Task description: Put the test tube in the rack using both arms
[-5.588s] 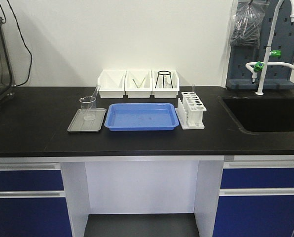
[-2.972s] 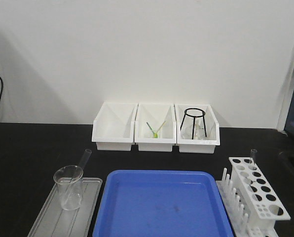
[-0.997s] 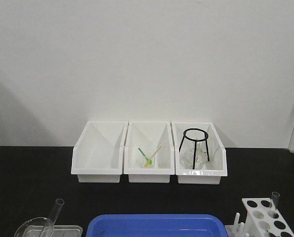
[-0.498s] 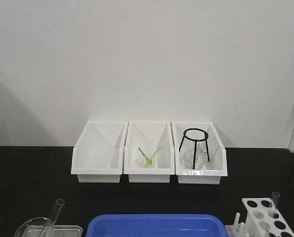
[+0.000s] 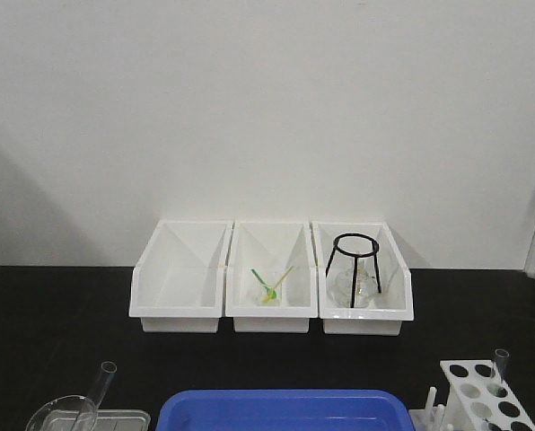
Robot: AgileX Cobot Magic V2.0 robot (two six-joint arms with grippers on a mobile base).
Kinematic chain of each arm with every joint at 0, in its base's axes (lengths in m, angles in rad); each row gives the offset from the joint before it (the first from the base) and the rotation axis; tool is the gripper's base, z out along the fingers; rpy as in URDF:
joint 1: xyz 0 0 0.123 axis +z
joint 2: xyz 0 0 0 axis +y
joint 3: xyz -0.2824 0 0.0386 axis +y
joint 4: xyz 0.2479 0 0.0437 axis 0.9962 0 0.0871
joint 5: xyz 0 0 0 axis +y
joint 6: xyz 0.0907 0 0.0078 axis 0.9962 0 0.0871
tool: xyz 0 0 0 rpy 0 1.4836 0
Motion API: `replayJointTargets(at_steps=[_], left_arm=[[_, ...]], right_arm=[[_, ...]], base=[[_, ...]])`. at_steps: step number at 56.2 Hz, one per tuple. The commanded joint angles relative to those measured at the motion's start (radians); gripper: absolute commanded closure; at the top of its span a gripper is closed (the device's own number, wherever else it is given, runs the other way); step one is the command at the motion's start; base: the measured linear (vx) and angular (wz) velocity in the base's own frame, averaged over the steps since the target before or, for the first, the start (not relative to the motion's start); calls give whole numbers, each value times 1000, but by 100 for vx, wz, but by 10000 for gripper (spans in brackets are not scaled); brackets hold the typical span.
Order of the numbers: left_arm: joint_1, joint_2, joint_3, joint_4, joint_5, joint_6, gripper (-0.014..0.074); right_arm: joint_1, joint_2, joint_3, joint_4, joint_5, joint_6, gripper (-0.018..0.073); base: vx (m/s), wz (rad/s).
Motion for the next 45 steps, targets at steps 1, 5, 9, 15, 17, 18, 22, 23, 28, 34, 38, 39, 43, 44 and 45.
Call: replayJointTargets(at_steps=[1, 5, 9, 15, 17, 18, 22, 23, 28, 34, 38, 39, 43, 44, 45], left_arm=[[-1, 114, -80, -5, -87, 9, 603], [-1, 158, -96, -6, -93, 2, 603], [-1, 187, -99, -6, -106, 2, 603], [-2, 206, -99, -6, -99, 2, 598], [-2, 206, -99, -6, -94, 2, 596], [-2, 206, -99, -6, -91, 2, 591], [-2, 206, -99, -5, -83, 5, 572], [-2, 206, -99, -5, -80, 5, 566], [-2, 206, -99, -5, -62, 5, 512], [-2, 210, -99, -5, -33, 5, 407], [-2, 212, -99, -5, -14, 5, 327], [-2, 213, -99, -5, -11, 5, 308], [-2, 218, -99, -5, -1, 5, 214], [-2, 218, -99, -5, 2, 5, 188], [-2, 218, -99, -5, 2, 5, 170]], right_arm=[[-4, 113, -64, -9, -160, -10, 571], [-4, 161, -67, -9, -204, -2, 571], [-4, 195, -67, -9, -235, -1, 571], [-4, 218, -67, -9, -252, 4, 566], [-4, 219, -67, -9, -251, 4, 564], [-4, 219, -67, -9, -251, 4, 562], [-4, 219, -67, -9, -250, 4, 551], [-4, 219, -67, -9, -250, 4, 545], [-4, 219, -67, -9, -250, 4, 508], [-4, 219, -67, -9, -246, 5, 433], [-4, 219, -67, -9, -245, 5, 354], [-4, 219, -67, -8, -245, 5, 335], [-4, 219, -67, -8, -235, 5, 228], [-4, 219, -67, -8, -232, 5, 205], [-4, 219, -67, -6, -229, 5, 170]], base=[[0, 0], [0, 0], [0, 0], [0, 0], [0, 0], [0, 0], [0, 0], [0, 0], [0, 0], [0, 0], [0, 0], [0, 0], [0, 0], [0, 0], [0, 0]])
